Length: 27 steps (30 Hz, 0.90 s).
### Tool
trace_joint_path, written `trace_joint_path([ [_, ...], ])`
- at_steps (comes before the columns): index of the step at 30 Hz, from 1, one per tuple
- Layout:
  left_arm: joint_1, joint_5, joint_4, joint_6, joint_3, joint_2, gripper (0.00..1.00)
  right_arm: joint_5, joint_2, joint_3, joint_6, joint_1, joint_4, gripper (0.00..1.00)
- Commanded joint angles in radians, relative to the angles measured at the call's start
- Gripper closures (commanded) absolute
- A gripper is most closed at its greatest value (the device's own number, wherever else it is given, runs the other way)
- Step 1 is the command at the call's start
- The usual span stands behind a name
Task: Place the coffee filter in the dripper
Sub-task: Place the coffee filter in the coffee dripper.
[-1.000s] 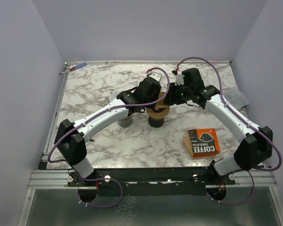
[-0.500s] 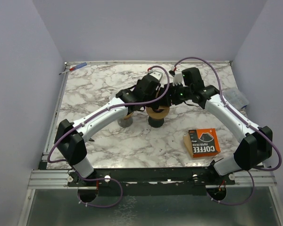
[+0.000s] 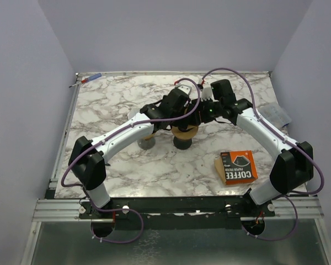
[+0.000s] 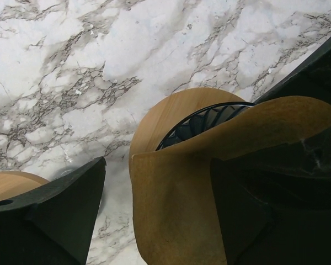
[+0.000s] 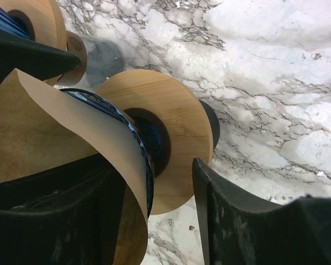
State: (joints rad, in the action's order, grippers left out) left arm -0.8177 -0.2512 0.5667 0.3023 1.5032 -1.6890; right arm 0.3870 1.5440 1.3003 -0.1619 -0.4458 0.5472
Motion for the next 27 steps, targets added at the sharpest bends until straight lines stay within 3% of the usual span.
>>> trace_joint_path([
  [1, -0.002, -0.002, -0.004, 0.002, -0.004, -0.018, 0.24, -0.004, 0.023, -0.003, 0.016, -0.004, -0.010, 0.47],
  [20, -0.003, -0.017, 0.007, -0.016, -0.030, 0.014, 0.54, -0.111, 0.051, 0.029, 0.027, -0.004, 0.059, 0.53],
  [27, -0.001, -0.043, 0.009, -0.017, -0.034, 0.027, 0.56, -0.125, 0.039, 0.025, 0.054, -0.004, 0.065, 0.54],
])
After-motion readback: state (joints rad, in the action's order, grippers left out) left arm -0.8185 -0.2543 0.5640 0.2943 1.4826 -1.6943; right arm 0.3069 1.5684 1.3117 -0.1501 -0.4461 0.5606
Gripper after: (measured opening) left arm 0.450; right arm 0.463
